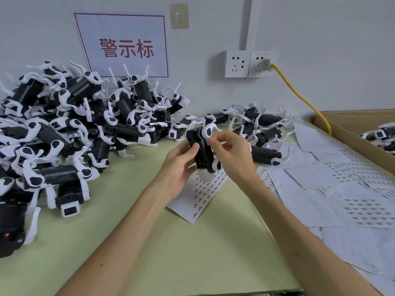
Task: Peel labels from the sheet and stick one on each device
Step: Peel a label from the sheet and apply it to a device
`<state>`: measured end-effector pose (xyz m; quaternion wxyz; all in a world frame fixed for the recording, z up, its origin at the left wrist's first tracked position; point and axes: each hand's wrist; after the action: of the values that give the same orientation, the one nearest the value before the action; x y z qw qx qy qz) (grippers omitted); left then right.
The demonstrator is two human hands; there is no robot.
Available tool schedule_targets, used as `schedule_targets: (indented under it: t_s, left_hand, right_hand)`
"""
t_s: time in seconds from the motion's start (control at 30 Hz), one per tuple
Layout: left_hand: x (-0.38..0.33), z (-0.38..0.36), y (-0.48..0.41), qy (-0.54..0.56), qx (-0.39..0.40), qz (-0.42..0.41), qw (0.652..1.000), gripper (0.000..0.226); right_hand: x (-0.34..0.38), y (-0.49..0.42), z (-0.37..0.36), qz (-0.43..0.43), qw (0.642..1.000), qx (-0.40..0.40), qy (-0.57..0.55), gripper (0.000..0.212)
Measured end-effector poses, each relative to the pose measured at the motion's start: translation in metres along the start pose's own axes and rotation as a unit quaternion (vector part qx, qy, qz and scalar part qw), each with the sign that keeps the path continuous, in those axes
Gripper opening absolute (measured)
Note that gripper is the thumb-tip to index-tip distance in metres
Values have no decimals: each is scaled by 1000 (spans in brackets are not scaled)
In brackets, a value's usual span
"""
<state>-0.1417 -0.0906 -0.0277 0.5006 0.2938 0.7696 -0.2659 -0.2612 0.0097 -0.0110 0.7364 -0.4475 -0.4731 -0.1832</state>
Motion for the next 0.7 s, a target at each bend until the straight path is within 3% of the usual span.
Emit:
schedule_targets:
  t_s: [0.7]
  left_hand:
    - [0,0,1,-22,-11,0,1000,32]
  right_hand:
    - [-3,0,-1,-2,1000,-6,8,11]
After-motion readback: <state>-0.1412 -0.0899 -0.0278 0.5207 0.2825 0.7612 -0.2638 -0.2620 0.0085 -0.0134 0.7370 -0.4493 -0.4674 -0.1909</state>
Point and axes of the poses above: each hand's wrist, its own y-axis away from the middle knuckle, its own z-axis out of the back of the hand, x = y × z, and after that the axes turned 8 degrees about -x, right-handed
